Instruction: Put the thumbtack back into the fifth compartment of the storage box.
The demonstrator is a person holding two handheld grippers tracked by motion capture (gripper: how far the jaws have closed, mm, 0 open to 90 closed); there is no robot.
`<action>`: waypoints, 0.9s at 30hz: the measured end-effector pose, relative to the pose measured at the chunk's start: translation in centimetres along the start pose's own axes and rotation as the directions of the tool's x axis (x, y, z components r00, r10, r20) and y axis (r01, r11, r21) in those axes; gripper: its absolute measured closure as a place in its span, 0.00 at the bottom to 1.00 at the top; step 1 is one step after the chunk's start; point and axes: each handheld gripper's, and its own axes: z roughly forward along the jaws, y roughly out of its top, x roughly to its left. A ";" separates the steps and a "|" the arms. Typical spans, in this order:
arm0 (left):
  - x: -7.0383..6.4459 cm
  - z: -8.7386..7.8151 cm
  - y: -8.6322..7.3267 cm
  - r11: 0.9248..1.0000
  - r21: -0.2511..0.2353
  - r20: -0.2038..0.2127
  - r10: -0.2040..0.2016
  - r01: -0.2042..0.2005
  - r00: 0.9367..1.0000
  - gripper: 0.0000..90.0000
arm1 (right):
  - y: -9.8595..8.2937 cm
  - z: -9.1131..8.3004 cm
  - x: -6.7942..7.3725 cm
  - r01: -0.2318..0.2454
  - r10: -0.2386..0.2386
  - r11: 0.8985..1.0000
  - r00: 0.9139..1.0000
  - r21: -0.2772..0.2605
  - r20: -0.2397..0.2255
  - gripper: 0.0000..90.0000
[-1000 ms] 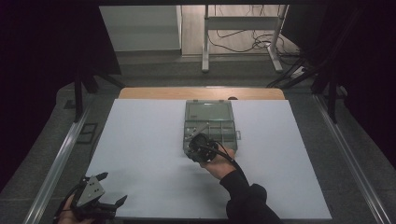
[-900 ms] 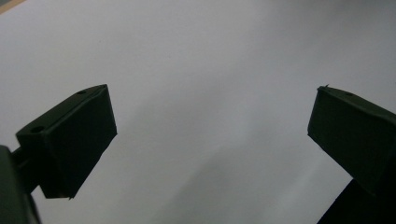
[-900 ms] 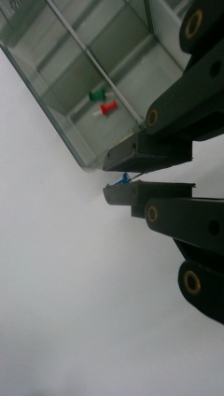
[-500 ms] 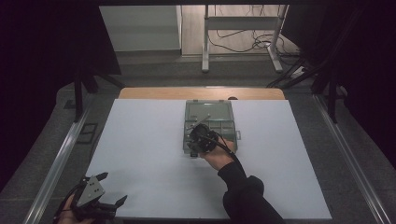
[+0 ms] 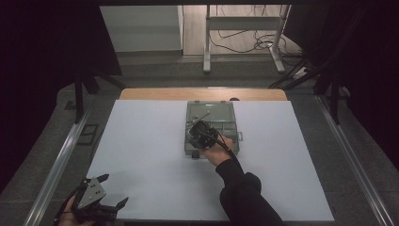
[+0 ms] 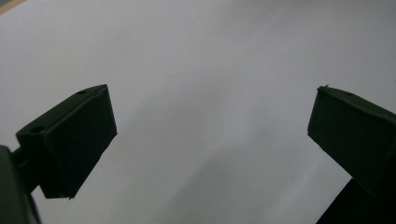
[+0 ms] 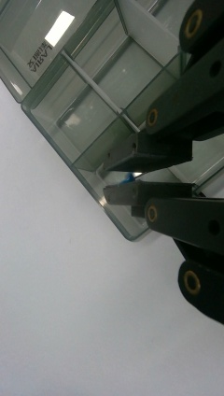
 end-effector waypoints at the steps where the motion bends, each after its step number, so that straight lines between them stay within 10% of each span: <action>1: 0.0 0.0 0.0 1.000 -0.004 0.000 -0.004 0.004 1.000 0.02 | 0.0 0.1 0.0 -0.004 0.004 1.000 1.000 0.002 0.003 0.91; 27: -0.1 0.1 0.0 1.000 0.000 -0.001 0.002 -0.002 1.000 0.02 | -0.5 -0.5 0.4 0.016 -0.016 1.000 1.000 -0.001 -0.004 0.64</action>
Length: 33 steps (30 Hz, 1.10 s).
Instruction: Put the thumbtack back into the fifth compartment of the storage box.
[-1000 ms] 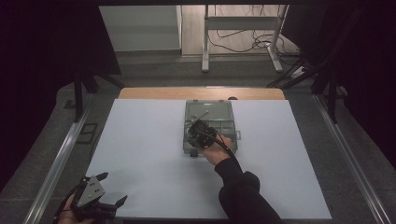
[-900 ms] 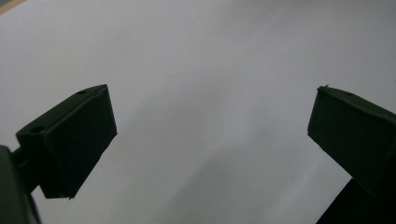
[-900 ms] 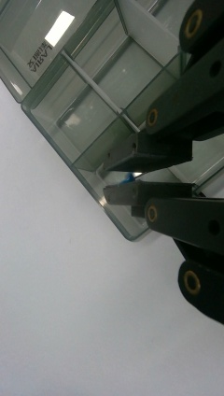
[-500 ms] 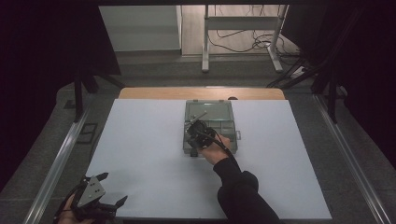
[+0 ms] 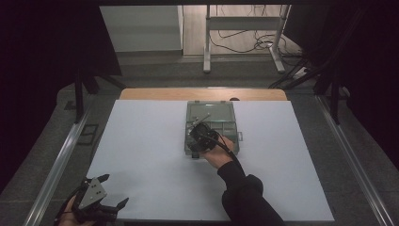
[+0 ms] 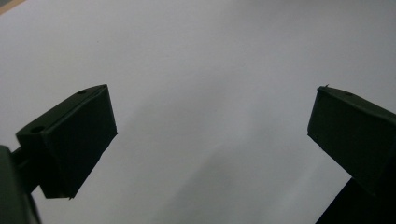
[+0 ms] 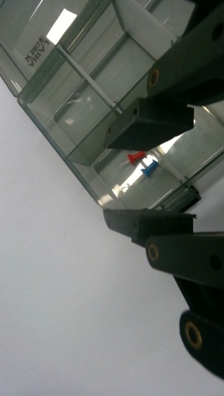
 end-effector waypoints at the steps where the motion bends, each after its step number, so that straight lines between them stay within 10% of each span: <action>1: 0.0 0.0 0.0 1.000 0.000 0.000 0.000 0.000 1.000 0.02 | -0.1 -0.1 0.0 -0.001 0.001 1.000 1.000 -0.001 0.002 0.63; 33: 0.7 -0.2 -0.2 0.997 -0.028 0.009 -0.078 0.078 0.997 0.01 | -3.4 -2.9 0.1 -0.007 0.007 0.997 1.000 -0.080 0.001 0.31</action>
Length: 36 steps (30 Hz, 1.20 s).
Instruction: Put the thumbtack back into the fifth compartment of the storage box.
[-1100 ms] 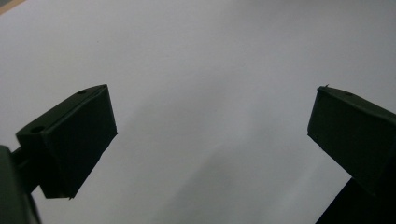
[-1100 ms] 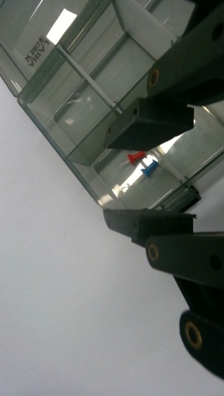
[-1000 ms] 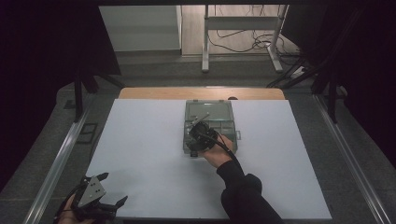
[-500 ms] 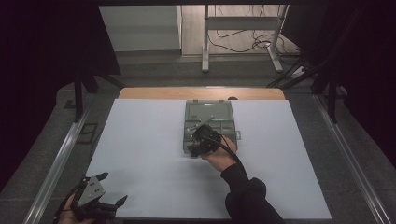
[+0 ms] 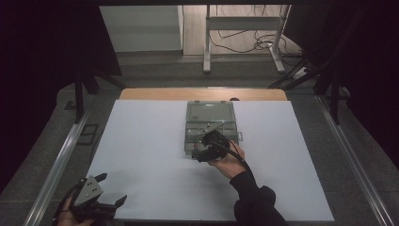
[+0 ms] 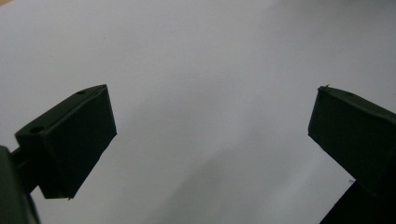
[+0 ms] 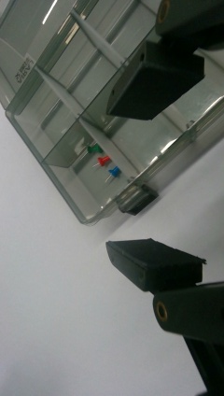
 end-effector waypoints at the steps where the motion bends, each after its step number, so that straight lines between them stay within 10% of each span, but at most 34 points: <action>1: 0.0 0.0 0.0 1.000 -0.002 0.001 -0.003 0.003 1.000 0.01 | -0.1 -0.1 0.0 0.002 -0.002 1.000 1.000 -0.004 0.003 0.31; 36: 0.1 -0.1 0.0 1.000 -0.006 0.011 -0.002 0.002 1.000 0.02 | -5.1 -5.2 0.1 -0.009 0.016 0.997 0.996 -0.072 0.084 0.06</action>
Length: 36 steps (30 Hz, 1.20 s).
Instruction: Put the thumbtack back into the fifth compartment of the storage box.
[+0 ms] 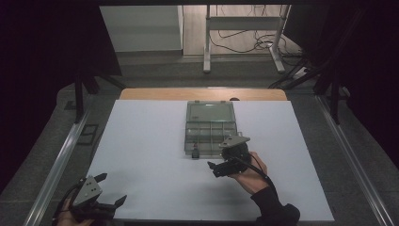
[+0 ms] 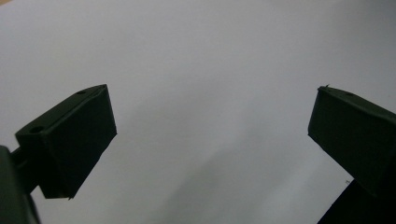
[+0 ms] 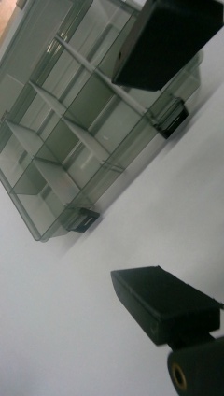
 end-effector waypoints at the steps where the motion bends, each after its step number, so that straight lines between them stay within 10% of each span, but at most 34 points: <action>1: 0.0 0.0 0.0 1.000 0.000 0.000 0.000 0.000 1.000 0.02 | -0.2 -0.1 0.0 -0.001 0.001 1.000 1.000 0.000 0.003 0.05; 36: 0.0 0.0 0.0 1.000 -0.002 0.009 0.000 0.000 1.000 0.02 | -6.9 -6.8 -1.2 -0.065 0.068 0.996 0.996 -0.058 0.052 0.00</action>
